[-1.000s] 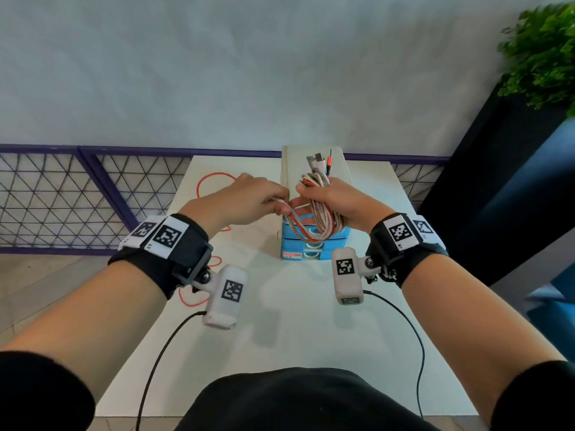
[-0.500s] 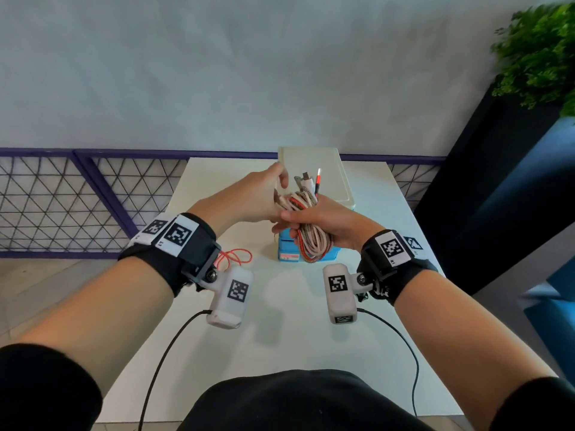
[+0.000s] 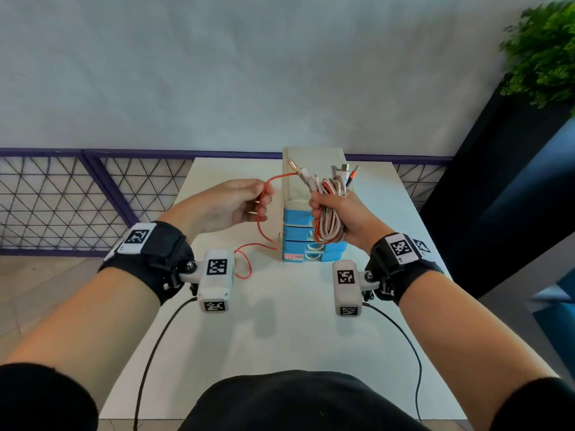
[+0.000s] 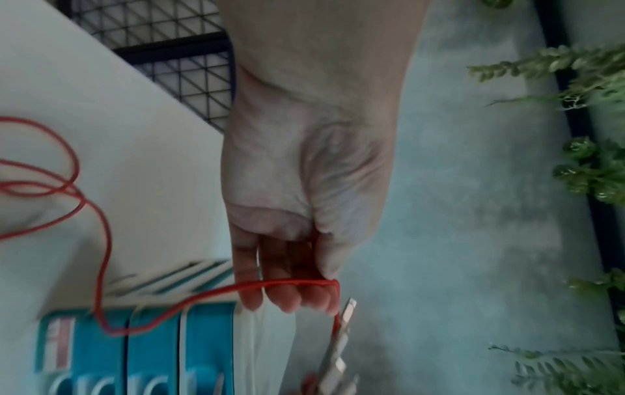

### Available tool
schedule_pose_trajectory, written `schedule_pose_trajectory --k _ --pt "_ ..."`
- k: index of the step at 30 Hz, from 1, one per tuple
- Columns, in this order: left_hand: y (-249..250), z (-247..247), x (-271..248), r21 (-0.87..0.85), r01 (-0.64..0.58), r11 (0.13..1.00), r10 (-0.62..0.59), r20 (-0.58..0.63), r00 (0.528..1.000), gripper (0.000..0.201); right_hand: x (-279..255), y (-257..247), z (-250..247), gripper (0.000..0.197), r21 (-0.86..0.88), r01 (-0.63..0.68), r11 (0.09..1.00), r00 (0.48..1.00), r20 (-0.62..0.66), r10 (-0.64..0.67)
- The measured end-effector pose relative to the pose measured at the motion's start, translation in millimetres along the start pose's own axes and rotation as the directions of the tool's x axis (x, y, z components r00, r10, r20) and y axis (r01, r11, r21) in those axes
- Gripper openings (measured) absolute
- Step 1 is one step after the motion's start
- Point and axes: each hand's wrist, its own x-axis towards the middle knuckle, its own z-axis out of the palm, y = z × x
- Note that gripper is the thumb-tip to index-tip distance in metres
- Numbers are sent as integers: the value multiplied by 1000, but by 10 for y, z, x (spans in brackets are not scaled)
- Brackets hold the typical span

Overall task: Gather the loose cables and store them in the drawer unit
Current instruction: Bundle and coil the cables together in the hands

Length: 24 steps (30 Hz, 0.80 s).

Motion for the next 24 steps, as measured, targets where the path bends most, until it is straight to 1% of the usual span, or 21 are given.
schedule_pose_trajectory --k 3,6,8,10,12,13,15,17,18,20,21,22,24 --pt "-39 179 32 -17 -49 999 48 -60 997 20 38 46 73 14 17 12 1000 1000 -13 -12" --pt "-28 371 78 21 -51 998 51 -37 998 17 97 113 191 30 10 16 1000 1000 -16 -15" --pt "1 481 103 28 -20 999 21 -26 999 15 116 135 260 49 58 -16 998 999 39 14" --pt "45 562 124 30 18 999 -16 -42 999 12 101 119 289 65 90 -64 994 993 104 55" --pt "76 604 135 47 44 998 -41 -65 997 10 84 109 282 69 92 -63 994 988 147 49" --pt "83 611 139 62 54 997 -50 -75 996 10 66 101 277 64 81 -41 996 988 153 28" --pt "91 607 144 95 75 993 -67 -87 994 10 39 90 265 46 70 10 997 990 142 -20" --pt "90 617 142 123 104 987 -95 -82 992 11 11 77 257 24 42 22 999 998 63 -25" --pt "86 631 143 140 126 982 -115 -83 990 11 20 76 245 18 -5 29 1000 1000 7 -29" --pt "85 664 133 164 183 969 -171 -87 981 16 36 78 244 13 -95 35 995 994 -101 -44" --pt "80 677 122 155 213 965 -205 -63 977 21 51 81 250 12 -109 45 993 986 -153 -62" --pt "72 684 98 126 241 962 -242 -9 970 26 86 90 239 10 -102 69 992 973 -212 -90" --pt "27 675 19 34 289 957 -291 152 945 31 125 70 209 7 -75 129 989 937 -317 -146"
